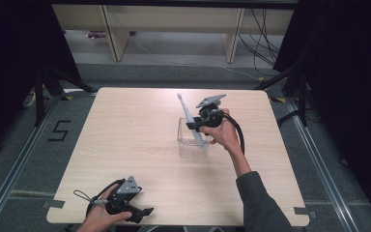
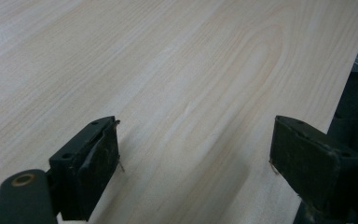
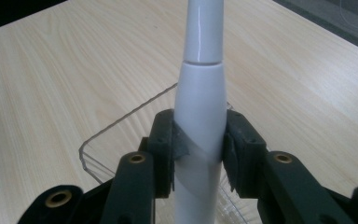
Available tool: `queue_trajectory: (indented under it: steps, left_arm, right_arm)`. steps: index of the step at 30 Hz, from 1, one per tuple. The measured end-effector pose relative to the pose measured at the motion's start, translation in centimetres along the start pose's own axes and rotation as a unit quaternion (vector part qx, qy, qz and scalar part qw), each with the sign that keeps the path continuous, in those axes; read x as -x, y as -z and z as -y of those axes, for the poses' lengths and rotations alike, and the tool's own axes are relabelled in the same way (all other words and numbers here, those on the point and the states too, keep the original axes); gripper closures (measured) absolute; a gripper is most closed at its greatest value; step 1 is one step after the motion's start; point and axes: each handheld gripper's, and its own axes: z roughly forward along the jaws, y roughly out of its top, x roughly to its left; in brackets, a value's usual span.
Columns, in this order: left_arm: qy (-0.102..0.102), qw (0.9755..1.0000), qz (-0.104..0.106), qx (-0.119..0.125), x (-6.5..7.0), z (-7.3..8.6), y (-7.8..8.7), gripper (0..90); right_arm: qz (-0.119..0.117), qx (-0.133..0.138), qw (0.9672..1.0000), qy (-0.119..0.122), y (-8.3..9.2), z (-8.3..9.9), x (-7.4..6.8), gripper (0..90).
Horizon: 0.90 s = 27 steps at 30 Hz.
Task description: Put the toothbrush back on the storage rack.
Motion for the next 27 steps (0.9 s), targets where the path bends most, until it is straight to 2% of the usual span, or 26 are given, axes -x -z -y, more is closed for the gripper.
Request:
queue_trajectory:
  steps: [1, 2, 3, 4, 5, 6, 7, 8, 9, 10, 13, 14, 15, 16, 17, 18, 19, 20, 21, 23, 26, 27]
  left_arm:
    - [0.000, 1.0000, 0.000, 0.000, 0.0, 0.0, 0.0, 14.9]
    - [0.000, 1.0000, 0.000, 0.000, 0.0, 0.0, 0.0, 14.9]
    - [0.003, 1.0000, 0.002, 0.003, 0.1, 0.0, 0.0, 14.9]
    - [0.008, 0.9999, 0.004, 0.007, 0.1, 0.0, 0.0, 14.9]
    - [0.008, 0.9999, 0.004, 0.008, 0.1, 0.0, 0.0, 14.9]
    - [0.000, 1.0000, -0.001, 0.001, 0.0, 0.0, 0.0, 14.9]
    - [0.007, 0.9999, 0.004, 0.007, 0.1, 0.0, 0.0, 14.9]
    - [0.001, 1.0000, 0.000, 0.002, 0.0, 0.0, 0.0, 14.9]
    - [0.001, 1.0000, 0.000, 0.002, 0.0, 0.0, 0.0, 14.9]
    - [-0.001, 1.0000, 0.000, -0.001, 0.0, 0.0, 0.0, 14.9]
    - [0.000, 1.0000, 0.000, 0.000, 0.0, 0.0, 0.0, 14.9]
    - [-0.001, 1.0000, 0.000, 0.000, 0.0, 0.0, 0.0, 14.9]
    - [-0.001, 1.0000, 0.000, 0.000, 0.0, 0.0, 0.0, 14.9]
    - [-0.001, 1.0000, 0.000, 0.000, 0.0, 0.0, 0.0, 14.9]
    - [0.000, 1.0000, -0.001, 0.001, 0.0, 0.0, 0.0, 14.9]
    - [0.001, 1.0000, -0.001, 0.001, 0.0, 0.0, 0.0, 14.9]
    - [0.001, 1.0000, -0.001, 0.001, 0.0, 0.0, 0.0, 14.9]
    - [0.008, 0.9999, 0.003, 0.007, 0.1, 0.0, 0.0, 14.9]
    - [0.002, 1.0000, -0.001, 0.002, 0.0, 0.0, 0.0, 14.9]
    - [0.000, 1.0000, -0.001, 0.001, 0.0, 0.0, 0.0, 14.9]
    - [0.000, 1.0000, -0.001, 0.001, 0.0, 0.0, 0.0, 14.9]
    - [0.001, 1.0000, -0.001, 0.001, 0.0, 0.0, 0.0, 14.9]
  right_arm:
    - [0.000, 0.000, 1.0000, 0.000, 0.0, 0.0, 0.0, 66.5]
    - [0.007, -0.003, 0.9999, -0.011, -0.3, 0.0, -0.2, 66.6]
    - [0.000, -0.009, 0.9999, 0.007, -0.2, 0.0, -0.1, 66.6]
    - [0.003, -0.001, 0.9999, 0.010, -0.5, 0.1, -0.2, 66.5]
    - [0.004, -0.013, 0.9998, 0.016, -0.4, 0.1, -0.1, 66.6]
    - [0.007, -0.007, 0.9999, 0.012, -0.8, 0.2, -0.2, 66.5]
    - [0.010, -0.019, 0.9997, 0.014, -0.6, 0.2, -0.2, 66.5]
    - [0.006, -0.022, 0.9997, 0.004, -0.8, 0.3, -0.2, 66.5]
    - [0.006, -0.022, 0.9997, 0.004, -0.8, 0.3, -0.2, 66.5]
    - [0.012, -0.030, 0.9995, -0.002, -0.8, 0.4, -0.3, 66.5]
    - [0.010, -0.024, 0.9997, -0.002, -1.1, 0.5, -0.3, 66.5]
    - [0.009, -0.020, 0.9997, 0.011, -1.3, 0.6, -0.1, 66.5]
    - [0.006, -0.030, 0.9995, 0.008, -1.2, 0.5, -0.1, 66.5]
    - [0.011, -0.040, 0.9991, -0.012, -1.1, 0.6, -0.4, 66.5]
    - [0.013, -0.030, 0.9995, 0.007, -1.5, 0.7, -0.1, 66.5]
    - [0.015, -0.031, 0.9993, 0.015, -1.5, 0.7, 0.0, 66.5]
    - [0.015, -0.031, 0.9993, 0.015, -1.5, 0.7, 0.0, 66.5]
    - [0.013, -0.039, 0.9992, 0.005, -1.4, 0.7, -0.1, 66.5]
    - [0.014, -0.028, 0.9993, 0.020, -1.9, 0.9, 0.0, 66.5]
    - [0.012, -0.052, 0.9985, -0.012, -1.6, 0.7, -0.4, 66.5]
    - [0.005, -0.056, 0.9982, -0.018, -1.8, 0.6, -0.5, 66.5]
    - [0.009, -0.051, 0.9984, -0.024, -2.0, 0.6, -0.5, 66.4]
